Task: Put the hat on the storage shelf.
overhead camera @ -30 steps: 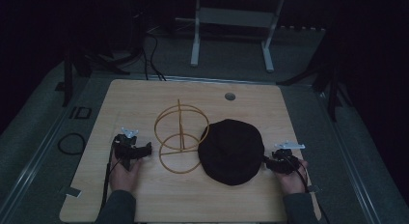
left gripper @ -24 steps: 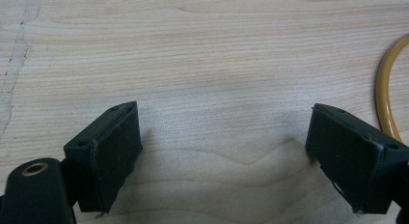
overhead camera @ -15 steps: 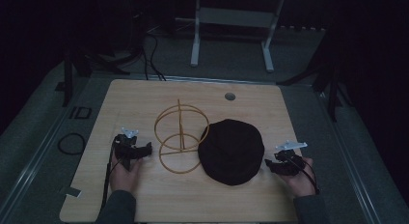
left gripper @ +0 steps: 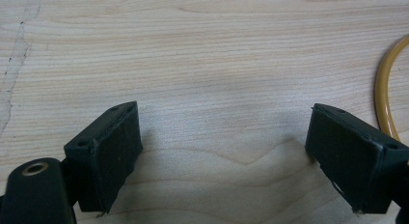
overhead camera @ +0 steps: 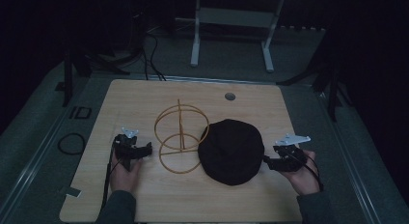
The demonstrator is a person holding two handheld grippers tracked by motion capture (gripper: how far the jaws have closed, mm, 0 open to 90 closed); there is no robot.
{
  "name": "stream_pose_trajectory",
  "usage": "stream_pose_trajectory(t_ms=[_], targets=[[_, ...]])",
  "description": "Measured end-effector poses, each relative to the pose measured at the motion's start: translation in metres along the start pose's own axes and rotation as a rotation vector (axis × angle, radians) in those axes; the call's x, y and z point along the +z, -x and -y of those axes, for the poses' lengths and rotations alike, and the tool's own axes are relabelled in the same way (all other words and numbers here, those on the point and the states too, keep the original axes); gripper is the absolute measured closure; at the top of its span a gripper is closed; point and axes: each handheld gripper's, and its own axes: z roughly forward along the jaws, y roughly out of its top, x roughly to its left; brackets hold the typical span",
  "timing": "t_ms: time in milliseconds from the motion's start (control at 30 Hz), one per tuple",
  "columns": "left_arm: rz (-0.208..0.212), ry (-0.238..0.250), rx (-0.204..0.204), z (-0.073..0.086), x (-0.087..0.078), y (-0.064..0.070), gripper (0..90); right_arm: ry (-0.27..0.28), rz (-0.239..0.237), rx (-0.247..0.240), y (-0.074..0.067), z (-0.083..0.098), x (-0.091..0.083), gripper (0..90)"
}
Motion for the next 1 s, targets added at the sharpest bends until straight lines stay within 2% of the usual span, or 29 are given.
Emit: stream_pose_trajectory(t_ms=[333, 633, 767, 900, 1000], targets=[[0.0, 0.001, -0.002, 0.0, 0.0, 0.0, 12.2, 0.016, -0.015, -0.046, -0.011, -0.024, 0.007, 29.3], [0.0, 0.001, -0.002, 0.0, 0.0, 0.0, 12.1, 0.018, -0.02, -0.07, -0.016, -0.046, 0.024, 19.6], [0.001, 0.001, -0.002, 0.0, 0.0, 0.0, 12.2, 0.026, -0.017, -0.098, -0.018, -0.06, 0.034, 13.8], [0.001, 0.001, -0.002, 0.0, 0.0, 0.0, 12.1, 0.023, -0.003, -0.103, -0.019, -0.065, 0.036, 12.1], [0.001, 0.001, -0.002, 0.0, 0.0, 0.0, 12.1, 0.021, 0.0, -0.088, -0.014, -0.074, 0.047, 10.6]])
